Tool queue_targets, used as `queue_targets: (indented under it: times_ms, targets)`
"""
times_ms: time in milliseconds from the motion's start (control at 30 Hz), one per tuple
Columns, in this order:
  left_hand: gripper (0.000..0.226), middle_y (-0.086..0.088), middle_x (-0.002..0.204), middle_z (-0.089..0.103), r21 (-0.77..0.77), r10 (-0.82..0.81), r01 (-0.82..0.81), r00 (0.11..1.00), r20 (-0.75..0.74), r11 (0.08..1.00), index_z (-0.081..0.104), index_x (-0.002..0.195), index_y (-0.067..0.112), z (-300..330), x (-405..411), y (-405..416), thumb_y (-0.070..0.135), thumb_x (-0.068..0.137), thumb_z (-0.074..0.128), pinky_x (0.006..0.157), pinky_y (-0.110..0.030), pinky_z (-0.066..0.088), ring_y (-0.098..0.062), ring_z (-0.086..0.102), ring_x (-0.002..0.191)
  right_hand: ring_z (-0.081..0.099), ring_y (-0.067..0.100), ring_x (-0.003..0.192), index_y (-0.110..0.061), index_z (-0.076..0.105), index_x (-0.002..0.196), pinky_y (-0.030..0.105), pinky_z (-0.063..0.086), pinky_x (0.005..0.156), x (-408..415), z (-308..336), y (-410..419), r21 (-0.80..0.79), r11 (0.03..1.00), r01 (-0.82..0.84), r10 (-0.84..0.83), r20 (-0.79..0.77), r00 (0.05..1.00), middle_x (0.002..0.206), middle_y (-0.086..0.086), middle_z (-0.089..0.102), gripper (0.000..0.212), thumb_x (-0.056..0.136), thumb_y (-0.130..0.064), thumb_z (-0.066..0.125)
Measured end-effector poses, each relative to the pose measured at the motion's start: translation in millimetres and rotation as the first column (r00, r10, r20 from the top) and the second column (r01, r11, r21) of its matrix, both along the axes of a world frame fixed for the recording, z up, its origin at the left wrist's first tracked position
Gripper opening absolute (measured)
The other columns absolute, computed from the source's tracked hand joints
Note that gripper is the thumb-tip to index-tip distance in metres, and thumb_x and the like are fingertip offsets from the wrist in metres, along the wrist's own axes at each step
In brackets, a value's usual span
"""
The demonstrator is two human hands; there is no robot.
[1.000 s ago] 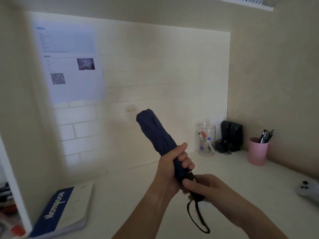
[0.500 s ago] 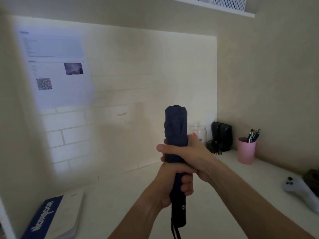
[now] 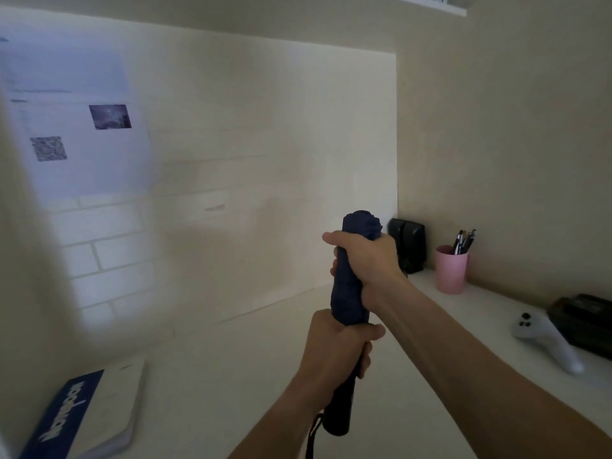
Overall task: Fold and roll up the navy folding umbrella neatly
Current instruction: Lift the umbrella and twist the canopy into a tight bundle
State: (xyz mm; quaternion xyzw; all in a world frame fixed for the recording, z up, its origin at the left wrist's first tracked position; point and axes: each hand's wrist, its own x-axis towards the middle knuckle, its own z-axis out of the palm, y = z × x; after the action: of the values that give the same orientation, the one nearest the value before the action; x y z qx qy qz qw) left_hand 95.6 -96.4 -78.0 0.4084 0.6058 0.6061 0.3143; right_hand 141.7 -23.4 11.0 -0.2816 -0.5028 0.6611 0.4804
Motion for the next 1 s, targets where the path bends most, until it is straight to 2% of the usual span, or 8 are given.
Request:
queue_targets:
  times_ms: [100,267,400,467,600,767,900,1000]
  targets:
    - [0.028,-0.007,0.054,0.051,-0.04,-0.201,0.205,0.976,0.081,0.978,0.056,0.062,0.01,2.5,-5.5,-4.7,0.003,0.08,0.076,0.048,-0.029,0.044,-0.02,0.047,0.042,0.049,0.013,0.039,-0.009,0.053,0.068,0.025,0.046,0.044,6.6,-2.4,7.5,-0.078,0.992,-0.101,0.097,-0.045,0.994,0.052,0.003,0.052,0.027,0.08,-0.003,0.077]
    - [0.031,0.002,0.056,0.038,0.014,-0.529,0.548,0.801,0.28,0.837,0.038,0.072,0.018,7.1,-9.8,-9.0,0.006,0.078,0.067,0.045,-0.023,0.038,-0.01,0.038,0.041,0.044,0.012,0.042,-0.014,0.052,0.063,0.024,0.045,0.049,15.1,5.8,22.3,-0.125,0.947,-0.298,0.285,-0.108,0.952,0.056,0.002,0.048,0.029,0.078,0.001,0.072]
    - [0.026,-0.005,0.056,0.049,-0.065,-0.397,0.405,0.911,0.112,0.912,0.052,0.073,0.015,-2.3,1.9,-1.6,0.0,0.076,0.073,0.054,-0.029,0.047,-0.019,0.048,0.046,0.044,0.014,0.044,-0.013,0.053,0.066,0.024,0.048,0.049,18.5,-2.1,28.6,-0.079,0.955,-0.286,0.282,-0.06,0.957,0.058,0.004,0.048,0.027,0.077,0.001,0.072]
    - [0.021,-0.008,0.068,0.069,-0.153,-0.316,0.305,0.947,-0.057,0.94,0.065,0.08,0.014,-3.4,0.6,0.8,0.016,0.073,0.084,0.069,-0.036,0.058,-0.025,0.067,0.061,0.047,0.015,0.044,-0.012,0.054,0.064,0.026,0.052,0.05,22.2,-4.9,32.8,-0.06,0.955,-0.291,0.29,-0.02,0.957,0.059,0.005,0.05,0.027,0.076,0.001,0.074]
    - [0.088,0.007,0.121,0.076,-0.065,-0.204,0.197,0.971,-0.125,0.978,0.065,0.129,0.027,17.3,-24.2,-0.8,0.074,0.056,0.08,0.101,-0.033,0.053,-0.012,0.07,0.113,0.055,0.017,0.048,-0.011,0.06,0.067,0.03,0.056,0.059,38.3,3.8,39.8,-0.024,0.908,-0.418,0.417,0.119,0.901,0.06,0.005,0.058,0.022,0.075,-0.004,0.079]
    - [0.048,-0.001,0.115,0.078,0.027,-0.171,0.179,0.965,-0.198,0.983,0.066,0.129,0.014,49.2,-13.5,16.0,0.037,0.088,0.078,0.096,-0.041,0.06,-0.017,0.075,0.105,0.069,0.022,0.069,-0.007,0.069,0.084,0.037,0.061,0.073,40.1,17.4,39.3,0.099,0.918,-0.385,0.33,0.35,0.876,0.077,0.008,0.073,0.034,0.069,-0.03,0.089]
    - [0.047,-0.003,0.102,0.081,0.134,0.105,-0.115,0.991,0.078,0.984,0.068,0.119,0.009,45.2,-9.6,28.4,0.032,0.082,0.085,0.075,-0.036,0.065,-0.019,0.079,0.089,0.067,0.018,0.107,-0.017,0.056,0.133,0.039,0.056,0.096,63.2,18.5,43.7,0.321,0.922,-0.218,0.064,0.426,0.902,0.122,0.0,0.068,0.082,0.072,-0.066,0.078]
    - [0.056,-0.011,0.109,0.078,0.156,0.146,-0.22,0.913,0.381,0.963,0.064,0.119,0.004,42.7,-8.9,34.1,0.033,0.077,0.089,0.066,-0.035,0.065,-0.027,0.078,0.093,0.062,0.007,0.105,-0.034,0.036,0.141,0.031,0.055,0.09,86.2,-17.8,35.9,0.519,0.819,-0.246,-0.135,0.591,0.795,0.121,-0.013,0.061,0.093,0.066,-0.065,0.082]
